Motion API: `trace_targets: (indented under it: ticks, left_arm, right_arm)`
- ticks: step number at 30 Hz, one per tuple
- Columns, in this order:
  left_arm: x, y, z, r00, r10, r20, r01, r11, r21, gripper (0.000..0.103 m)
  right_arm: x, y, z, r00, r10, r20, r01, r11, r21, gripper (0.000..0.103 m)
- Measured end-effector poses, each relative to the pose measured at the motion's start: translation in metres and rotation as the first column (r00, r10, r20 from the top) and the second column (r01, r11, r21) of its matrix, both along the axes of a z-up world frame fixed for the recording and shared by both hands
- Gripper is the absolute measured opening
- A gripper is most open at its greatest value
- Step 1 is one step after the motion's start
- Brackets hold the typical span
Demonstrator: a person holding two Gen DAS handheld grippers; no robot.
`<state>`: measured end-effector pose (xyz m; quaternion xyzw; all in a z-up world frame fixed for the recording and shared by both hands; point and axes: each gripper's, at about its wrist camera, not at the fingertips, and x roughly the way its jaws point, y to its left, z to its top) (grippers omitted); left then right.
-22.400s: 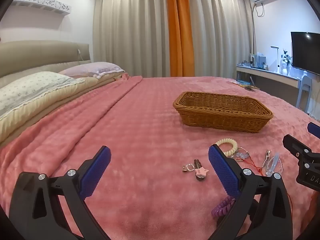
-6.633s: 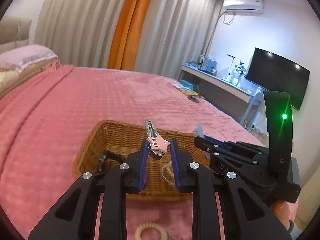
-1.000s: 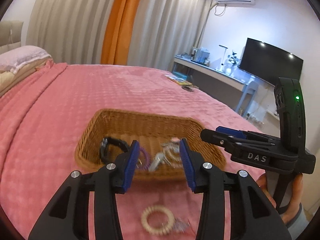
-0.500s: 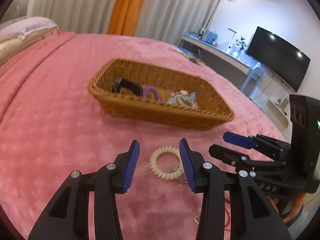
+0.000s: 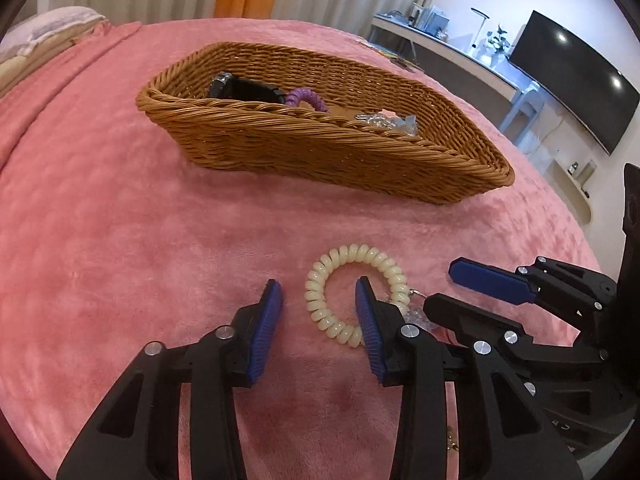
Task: Organize jewelry
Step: 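Grasp the cream coil hair tie with the left tool while the right tool grasps the silver chain bracelet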
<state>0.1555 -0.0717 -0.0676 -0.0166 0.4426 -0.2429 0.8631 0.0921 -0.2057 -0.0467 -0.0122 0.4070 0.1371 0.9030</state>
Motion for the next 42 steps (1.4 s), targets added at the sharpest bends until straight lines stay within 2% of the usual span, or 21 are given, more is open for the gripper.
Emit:
trace_targets:
  ticks: [1, 3, 5, 7, 10, 12, 15, 17, 23, 27, 33, 35, 38, 42]
  left_arm:
    - [0.001, -0.001, -0.001, 1.000, 0.006, -0.001, -0.006, 1.000, 0.010, 0.025]
    - [0.002, -0.002, -0.002, 1.000, 0.006, -0.001, -0.006, 1.000, 0.014, 0.010]
    - [-0.001, -0.003, 0.000, 1.000, 0.006, 0.014, -0.007, 1.000, 0.021, 0.009]
    - [-0.002, -0.001, 0.001, 1.000, 0.020, 0.022, -0.021, 1.000, 0.022, 0.009]
    - [-0.006, 0.006, 0.006, 0.998, 0.052, 0.037, -0.051, 0.999, -0.007, 0.009]
    - [-0.014, 0.015, 0.012, 0.995, 0.082, 0.058, -0.080, 0.996, -0.030, 0.009]
    - [-0.034, 0.027, 0.017, 0.985, 0.140, 0.098, -0.139, 0.990, -0.016, 0.009]
    - [-0.052, 0.040, 0.019, 0.979, 0.178, 0.097, -0.174, 0.984, -0.048, 0.009]
    - [-0.100, 0.065, 0.022, 0.957, 0.273, 0.100, -0.268, 0.961, -0.064, 0.009]
    - [-0.117, 0.070, 0.017, 0.956, 0.281, 0.079, -0.276, 0.959, -0.067, 0.009]
    - [-0.123, 0.065, 0.009, 0.959, 0.270, 0.089, -0.267, 0.963, -0.046, 0.009]
    - [-0.123, 0.066, 0.008, 0.959, 0.267, 0.091, -0.263, 0.963, -0.050, 0.009]
    - [-0.123, 0.068, 0.006, 0.960, 0.268, 0.082, -0.264, 0.963, -0.062, 0.009]
    - [-0.122, 0.071, 0.004, 0.960, 0.269, 0.072, -0.263, 0.961, -0.079, 0.009]
  right_arm:
    - [0.001, 0.001, -0.001, 1.000, 0.000, -0.005, 0.000, 1.000, -0.003, 0.022]
    - [0.002, 0.004, -0.003, 1.000, 0.007, -0.013, -0.007, 1.000, -0.012, 0.021]
    - [0.001, 0.007, -0.004, 1.000, 0.018, -0.010, -0.018, 0.999, -0.026, 0.021]
    - [0.001, 0.010, -0.005, 0.999, 0.031, -0.010, -0.031, 0.999, -0.039, 0.010]
    - [0.001, 0.012, -0.004, 1.000, 0.027, -0.004, -0.027, 0.998, -0.052, 0.001]
    - [-0.002, 0.007, 0.001, 1.000, 0.005, 0.014, -0.004, 0.999, -0.042, 0.001]
    - [-0.010, -0.009, 0.015, 0.998, -0.040, 0.045, 0.040, 0.999, -0.003, 0.001]
    - [-0.015, -0.025, 0.023, 0.996, -0.076, 0.046, 0.076, 0.997, 0.020, 0.001]
    - [-0.049, -0.070, 0.022, 0.982, -0.186, -0.029, 0.187, 0.981, 0.049, 0.001]
    - [-0.082, -0.087, 0.014, 0.974, -0.219, -0.058, 0.222, 0.973, 0.063, 0.001]
    - [-0.107, -0.098, 0.002, 0.967, -0.224, -0.119, 0.234, 0.969, 0.075, 0.002]
    - [-0.108, -0.102, 0.001, 0.966, -0.229, -0.123, 0.241, 0.967, 0.089, 0.004]
    - [-0.106, -0.102, 0.006, 0.967, -0.229, -0.110, 0.238, 0.968, 0.080, 0.015]
    - [-0.091, -0.087, 0.011, 0.976, -0.200, -0.081, 0.204, 0.978, 0.035, 0.044]
